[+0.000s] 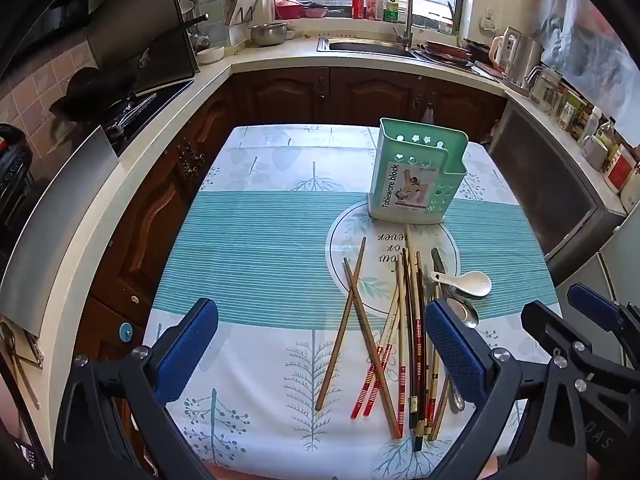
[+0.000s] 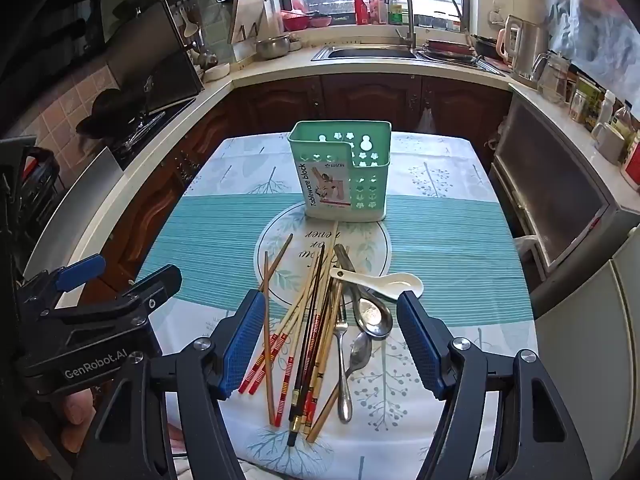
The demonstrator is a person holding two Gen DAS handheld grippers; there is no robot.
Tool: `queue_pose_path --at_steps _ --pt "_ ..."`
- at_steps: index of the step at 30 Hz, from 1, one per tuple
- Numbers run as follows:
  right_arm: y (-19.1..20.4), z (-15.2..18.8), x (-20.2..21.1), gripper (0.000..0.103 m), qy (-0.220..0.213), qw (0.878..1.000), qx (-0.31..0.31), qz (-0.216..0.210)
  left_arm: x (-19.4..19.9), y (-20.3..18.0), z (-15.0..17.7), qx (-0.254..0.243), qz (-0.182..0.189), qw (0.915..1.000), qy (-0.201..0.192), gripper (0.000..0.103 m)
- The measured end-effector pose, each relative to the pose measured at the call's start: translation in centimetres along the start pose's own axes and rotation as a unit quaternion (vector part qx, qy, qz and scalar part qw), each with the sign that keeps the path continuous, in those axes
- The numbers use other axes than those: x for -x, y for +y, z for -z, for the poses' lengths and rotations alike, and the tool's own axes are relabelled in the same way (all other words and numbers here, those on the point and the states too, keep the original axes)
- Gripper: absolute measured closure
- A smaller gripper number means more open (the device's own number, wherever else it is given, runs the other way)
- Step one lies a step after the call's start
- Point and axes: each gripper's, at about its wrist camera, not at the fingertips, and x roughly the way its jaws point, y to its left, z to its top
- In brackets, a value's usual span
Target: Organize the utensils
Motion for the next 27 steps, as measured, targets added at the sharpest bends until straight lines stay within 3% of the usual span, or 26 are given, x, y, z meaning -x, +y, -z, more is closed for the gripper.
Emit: queue_pose_path --at_steps 27 --pt "-0.1 0.1 0.3 0.034 -0.014 1.0 0.002 -0.011 -0.1 -0.4 0.2 -0.01 -0.003 0.9999 0.012 0.001"
